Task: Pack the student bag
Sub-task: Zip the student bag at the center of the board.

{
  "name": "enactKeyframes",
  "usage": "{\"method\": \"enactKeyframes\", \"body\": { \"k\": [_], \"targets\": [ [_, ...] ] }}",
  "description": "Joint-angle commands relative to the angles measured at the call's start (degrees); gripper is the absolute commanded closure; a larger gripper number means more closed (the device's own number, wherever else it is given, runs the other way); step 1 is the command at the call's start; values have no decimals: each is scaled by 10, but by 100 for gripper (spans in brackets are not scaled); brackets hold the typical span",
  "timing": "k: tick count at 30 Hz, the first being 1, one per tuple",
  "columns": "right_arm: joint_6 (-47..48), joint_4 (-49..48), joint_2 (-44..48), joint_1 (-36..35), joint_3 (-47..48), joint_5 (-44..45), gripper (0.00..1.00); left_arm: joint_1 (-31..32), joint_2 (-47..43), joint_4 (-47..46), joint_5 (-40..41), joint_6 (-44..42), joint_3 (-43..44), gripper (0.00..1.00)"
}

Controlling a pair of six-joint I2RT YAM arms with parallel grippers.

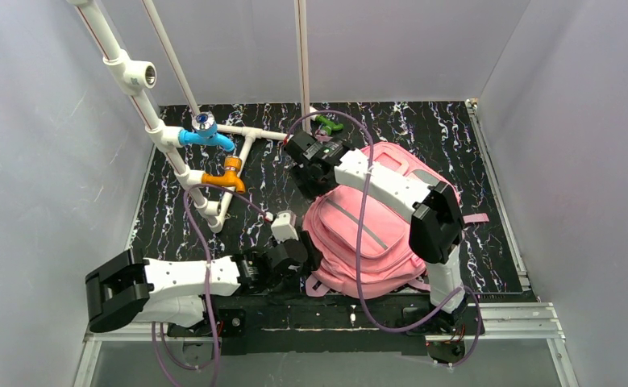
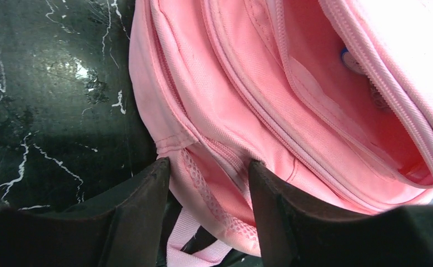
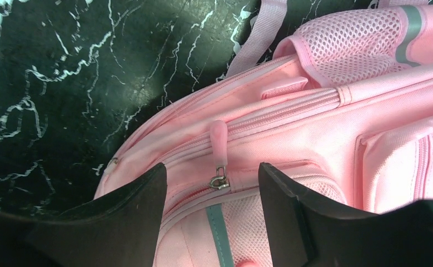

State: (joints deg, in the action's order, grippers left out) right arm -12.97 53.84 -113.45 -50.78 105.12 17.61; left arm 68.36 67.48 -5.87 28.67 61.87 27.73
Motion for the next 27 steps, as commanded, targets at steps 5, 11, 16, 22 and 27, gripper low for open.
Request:
{"method": "enactKeyframes", "body": {
  "k": [5, 11, 16, 22, 27],
  "targets": [
    [50, 50, -55, -16, 29, 76, 38, -5, 51, -65, -24, -3, 13, 64],
    [68, 39, -75, -17, 7, 72, 48, -6, 45, -79, -14, -5, -3, 75],
    [74, 62, -77, -31, 21, 66, 73, -13, 50, -88, -20, -7, -7, 79],
    [51, 18, -5, -46, -11, -21, 99, -41, 53, -97, -40, 4, -20, 90],
    [40, -93, 71, -45, -111, -177, 99, -54, 55, -124, -54, 8, -29, 100]
  ]
}}
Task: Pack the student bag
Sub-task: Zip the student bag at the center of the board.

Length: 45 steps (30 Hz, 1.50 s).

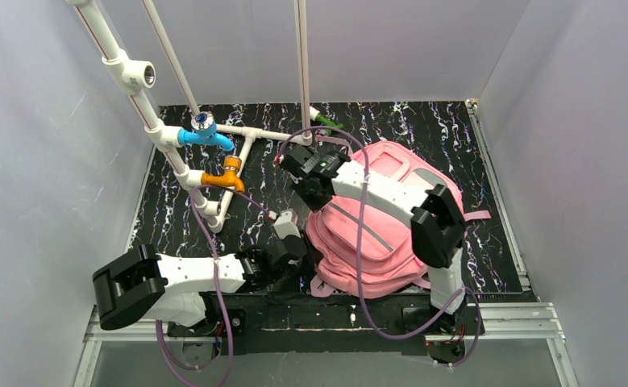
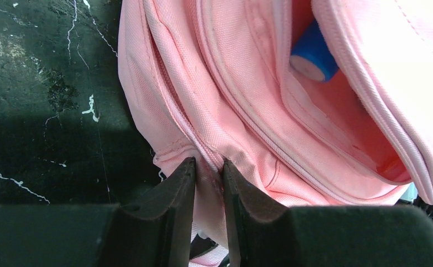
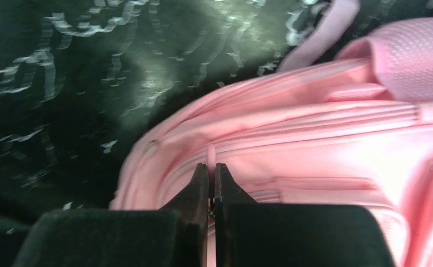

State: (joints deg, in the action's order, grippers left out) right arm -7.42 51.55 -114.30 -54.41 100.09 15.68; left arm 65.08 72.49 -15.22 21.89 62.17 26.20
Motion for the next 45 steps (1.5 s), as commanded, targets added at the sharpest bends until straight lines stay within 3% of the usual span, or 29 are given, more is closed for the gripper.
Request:
{"method": "enactKeyframes", "body": {
  "k": [1, 5, 8, 14, 16, 20, 23, 26, 30, 32, 33, 36, 38, 40, 45],
  "targets": [
    [-11, -97, 97, -9, -90, -206, 99, -23, 2, -40, 13, 2, -18, 100],
    [23, -187, 161, -9, -207, -348, 99, -24, -34, -58, 35, -13, -29, 100],
    [69, -188, 202, -9, -263, -396, 99, -27, -64, -60, 52, -18, -37, 100],
    [206, -145, 291, -9, -358, -350, 98, -28, -138, -60, 67, -36, -42, 100],
    [293, -132, 339, -9, -393, -355, 99, -29, -157, -59, 76, -41, -45, 100],
    [384, -190, 408, -10, -434, -323, 99, -29, -165, -58, 69, -44, -49, 100],
    [543, -120, 416, -9, -424, -351, 99, -29, -157, -57, 55, -23, -53, 100],
    [696, 7, 412, -10, -432, -285, 99, -29, -171, -52, 67, -42, -53, 100],
    [732, 42, 485, -16, -434, -291, 99, -29, -198, 58, 112, -17, -26, 100],
    [740, 71, 516, -16, -445, -286, 99, -29, -192, 68, 94, -28, -17, 100],
    [744, 81, 532, -15, -459, -277, 99, -29, -188, 68, 77, -20, -17, 93],
    [763, 90, 569, -16, -496, -248, 99, -29, -165, 61, 13, 16, -9, 55],
    [760, 62, 588, -16, -498, -259, 99, -29, -142, 60, -26, 29, 9, 37],
    [751, 23, 597, -16, -489, -278, 99, -25, -123, 55, -49, 49, 22, 27],
    [741, -52, 579, -16, -460, -317, 99, 27, -93, 29, -24, 78, 34, 12]
  ]
}}
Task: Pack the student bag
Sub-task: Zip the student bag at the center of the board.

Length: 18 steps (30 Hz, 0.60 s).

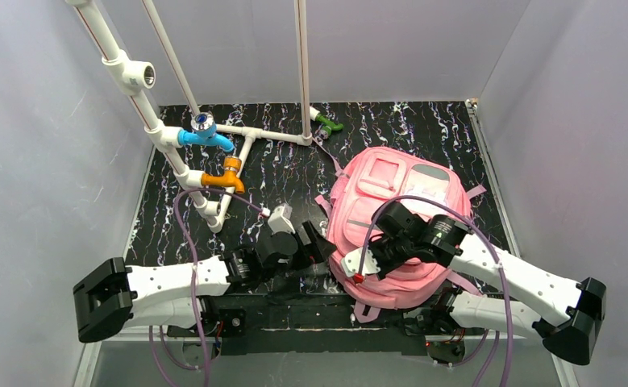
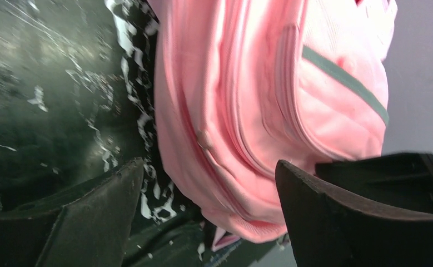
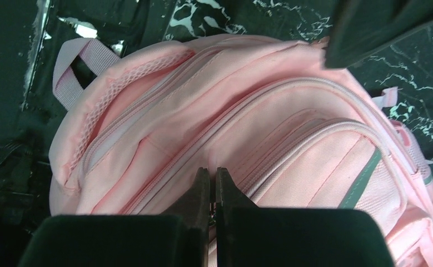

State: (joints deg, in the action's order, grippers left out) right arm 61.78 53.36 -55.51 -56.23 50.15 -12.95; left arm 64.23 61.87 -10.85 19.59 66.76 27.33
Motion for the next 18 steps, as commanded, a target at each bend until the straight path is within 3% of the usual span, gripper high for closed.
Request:
{"method": "enactKeyframes", "body": {
  "k": [1, 5, 8, 10, 13, 15, 16, 18],
  "targets": [
    [48, -78, -16, 2, 46, -36, 99, 47, 21, -20, -1, 44, 25, 11],
    [49, -91, -42, 2, 70, -61, 99, 73, 78, -49, -2, 101, 37, 11],
    [52, -92, -44, 2, 72, -74, 99, 78, 131, -59, 3, 93, 66, 16],
    [52, -86, -42, 2, 74, -85, 99, 79, 151, -71, 19, 77, 78, 29],
    [60, -52, -37, 2, 83, -108, 99, 78, 131, -76, 88, 47, 57, 76],
    [109, 2, -34, 2, 86, -127, 99, 76, 90, -74, 153, 35, 25, 95],
    [133, 33, -33, 2, 82, -133, 99, 71, 67, -66, 178, 34, 12, 99],
    [169, 81, -26, 1, 68, -129, 88, 48, 27, -40, 202, 31, -2, 100]
  ]
}}
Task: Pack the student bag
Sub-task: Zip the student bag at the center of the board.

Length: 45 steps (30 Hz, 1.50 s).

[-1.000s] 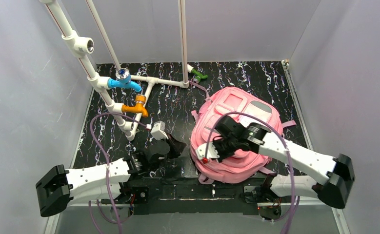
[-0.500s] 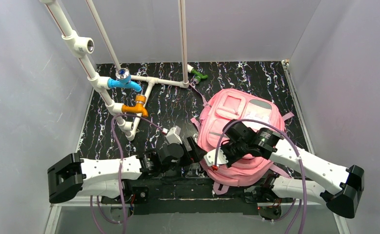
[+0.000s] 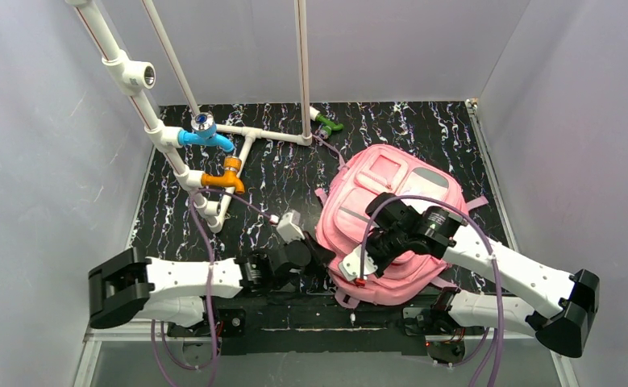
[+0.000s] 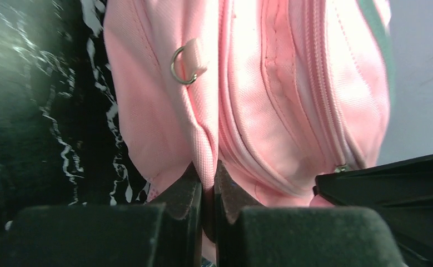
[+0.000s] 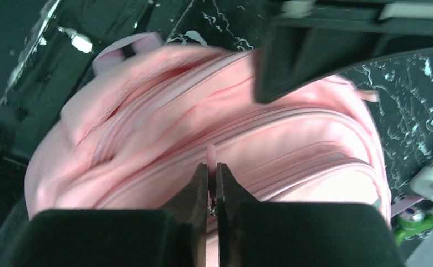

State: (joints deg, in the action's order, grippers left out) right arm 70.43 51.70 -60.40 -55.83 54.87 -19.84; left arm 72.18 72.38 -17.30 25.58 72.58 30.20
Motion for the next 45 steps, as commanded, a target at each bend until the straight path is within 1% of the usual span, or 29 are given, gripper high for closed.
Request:
{"method": "enactKeyframes", "body": {
  "k": [1, 3, 5, 8, 13, 16, 18, 20, 23, 27, 28, 29, 30, 31, 32, 33, 34, 37, 38, 39, 41, 42, 44, 45],
  "targets": [
    [102, 117, 30, -6, 3, -57, 87, -40, -95, 65, 149, -25, -29, 100],
    [130, 131, 56, -15, -24, -43, 90, -55, -128, 112, 162, -19, -29, 100],
    [155, 165, 62, -29, -39, -1, 99, -69, -146, 154, 169, -11, -23, 100],
    [153, 183, 93, -48, -70, 65, 99, -87, -164, 198, 161, -14, -17, 100],
    [161, 224, 135, -48, -109, 150, 99, -107, -194, 222, 161, -19, -25, 100],
    [158, 237, 132, -48, -120, 193, 99, -112, -200, 227, 155, -21, -27, 100],
    [138, 207, 137, -48, -133, 225, 99, -113, -201, 223, 148, -20, -33, 100],
    [93, 176, 141, -47, -148, 258, 99, -113, -202, 235, 148, -20, -32, 100],
    [52, 183, 130, -40, -185, 298, 99, -115, -211, 250, 149, -16, -36, 100],
    [0, 170, 132, -30, -164, 330, 99, -116, -212, 243, 139, -21, -43, 100],
    [-22, 164, 133, -30, -151, 332, 92, -116, -205, 234, 133, -28, -43, 100],
    [-44, 152, 134, -30, -132, 327, 61, -116, -197, 222, 127, -36, -42, 100],
    [-61, 146, 136, -30, -110, 299, 49, -116, -185, 201, 118, -47, -41, 100],
    [-79, 142, 133, -30, -86, 263, 40, -116, -172, 184, 109, -58, -37, 100],
    [-96, 139, 127, -30, -62, 228, 26, -116, -157, 177, 98, -69, -30, 100],
    [-120, 137, 116, -30, -35, 197, 6, -116, -142, 176, 91, -77, -21, 100],
    [-142, 135, 100, -30, -7, 172, 2, -117, -126, 176, 83, -81, -9, 100],
    [-232, 114, 58, -30, 56, 145, 2, -117, -82, 157, 70, -88, 20, 100],
    [-282, 96, 47, -30, 72, 157, 2, -118, -71, 158, 68, -92, 30, 100],
    [-371, 65, 40, -30, 86, 184, 2, -118, -59, 157, 65, -99, 40, 100],
    [-501, 15, 29, -30, 110, 278, 2, -119, -44, 168, 65, -110, 62, 100],
    [-541, 10, 23, -30, 129, 316, 2, -119, -41, 183, 67, -109, 69, 96],
    [-599, 3, 20, -30, 153, 350, 2, -119, -48, 188, 63, -106, 68, 79],
    [-634, -8, 24, -30, 160, 373, 2, -119, -57, 188, 58, -105, 65, 69]
  ]
}}
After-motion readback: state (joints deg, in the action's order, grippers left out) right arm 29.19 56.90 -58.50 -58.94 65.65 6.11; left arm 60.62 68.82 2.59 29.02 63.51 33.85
